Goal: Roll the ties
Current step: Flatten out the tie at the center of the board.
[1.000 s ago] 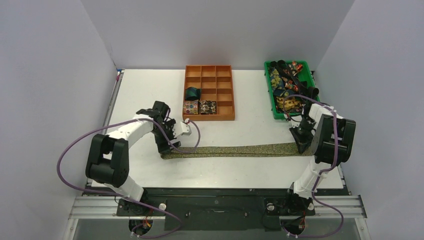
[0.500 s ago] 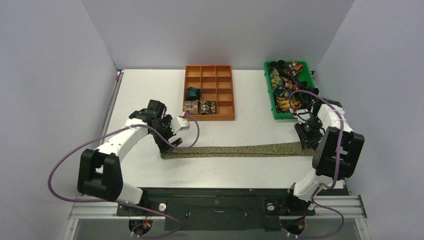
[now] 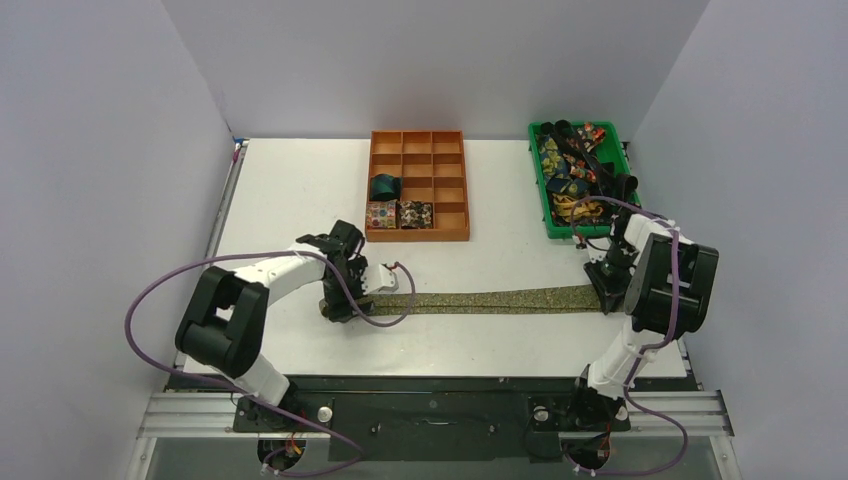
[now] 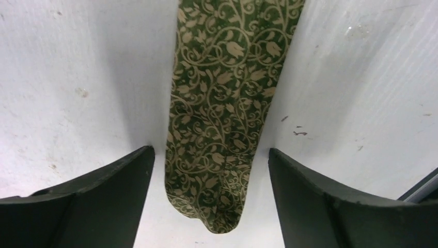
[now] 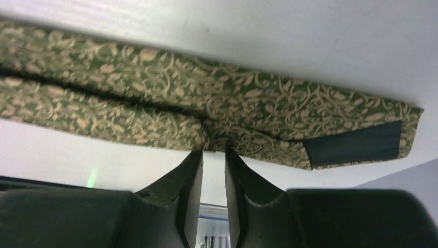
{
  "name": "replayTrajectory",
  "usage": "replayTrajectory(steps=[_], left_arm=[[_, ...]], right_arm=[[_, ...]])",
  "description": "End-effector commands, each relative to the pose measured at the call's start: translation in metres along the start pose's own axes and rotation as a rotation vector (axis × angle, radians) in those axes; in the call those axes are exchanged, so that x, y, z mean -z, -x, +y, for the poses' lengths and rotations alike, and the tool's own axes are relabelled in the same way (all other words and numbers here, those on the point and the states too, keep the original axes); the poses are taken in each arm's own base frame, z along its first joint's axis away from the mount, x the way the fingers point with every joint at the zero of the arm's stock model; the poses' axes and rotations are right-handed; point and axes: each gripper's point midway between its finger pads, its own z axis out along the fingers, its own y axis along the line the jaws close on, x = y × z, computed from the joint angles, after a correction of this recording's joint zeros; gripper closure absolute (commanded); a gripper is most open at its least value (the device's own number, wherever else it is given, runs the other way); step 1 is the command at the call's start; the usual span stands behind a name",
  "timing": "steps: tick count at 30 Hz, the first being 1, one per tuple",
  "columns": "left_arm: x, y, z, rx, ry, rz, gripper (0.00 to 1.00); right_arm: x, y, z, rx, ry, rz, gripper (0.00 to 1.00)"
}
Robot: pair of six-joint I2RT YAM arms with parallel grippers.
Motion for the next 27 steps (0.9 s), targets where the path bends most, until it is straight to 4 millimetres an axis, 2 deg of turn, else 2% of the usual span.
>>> replayTrajectory(steps=[1, 5, 11, 14, 19, 21, 22, 23, 24, 25, 26, 27], left_arm=[[-0.015, 0.004, 0.025, -0.012, 0.055, 0.03, 0.34], [-0.015, 0.018, 0.046, 0.009, 0.09, 0.013, 0.57], [-0.019, 0.031, 0.07, 0.027, 0.142, 0.003, 0.78], [-0.022, 0.033, 0.075, 0.036, 0.143, 0.011, 0.82], [-0.021, 0.035, 0.081, 0.084, 0.152, 0.006, 0.83], [-0.017, 0.035, 0.076, 0.106, 0.134, -0.003, 0.78], [-0.011, 0.04, 0.075, 0.112, 0.133, -0.028, 0.64], [-0.007, 0.04, 0.072, 0.137, 0.127, -0.041, 0.56], [0.005, 0.048, 0.071, 0.145, 0.133, -0.091, 0.42], [0.012, 0.05, 0.068, 0.173, 0.13, -0.113, 0.36], [0.027, 0.06, 0.066, 0.186, 0.137, -0.172, 0.24], [0.035, 0.067, 0.061, 0.222, 0.122, -0.214, 0.17]], right_arm=[[-0.007, 0.011, -0.016, -0.034, -0.062, -0.002, 0.82], [-0.009, 0.026, -0.027, -0.067, -0.075, -0.022, 0.86], [-0.007, 0.045, -0.051, -0.101, -0.138, -0.031, 0.91], [-0.007, 0.052, -0.059, -0.109, -0.156, -0.038, 0.92], [-0.006, 0.05, -0.065, -0.128, -0.173, -0.04, 0.93], [-0.002, 0.046, -0.065, -0.136, -0.169, -0.051, 0.93], [0.003, 0.042, -0.063, -0.141, -0.168, -0.063, 0.93], [0.006, 0.042, -0.06, -0.129, -0.15, -0.081, 0.93], [0.015, 0.037, -0.058, -0.131, -0.151, -0.099, 0.93], [0.019, 0.039, -0.052, -0.117, -0.122, -0.129, 0.92], [0.03, 0.035, -0.047, -0.11, -0.118, -0.157, 0.92], [0.035, 0.036, -0.043, -0.098, -0.101, -0.185, 0.91]])
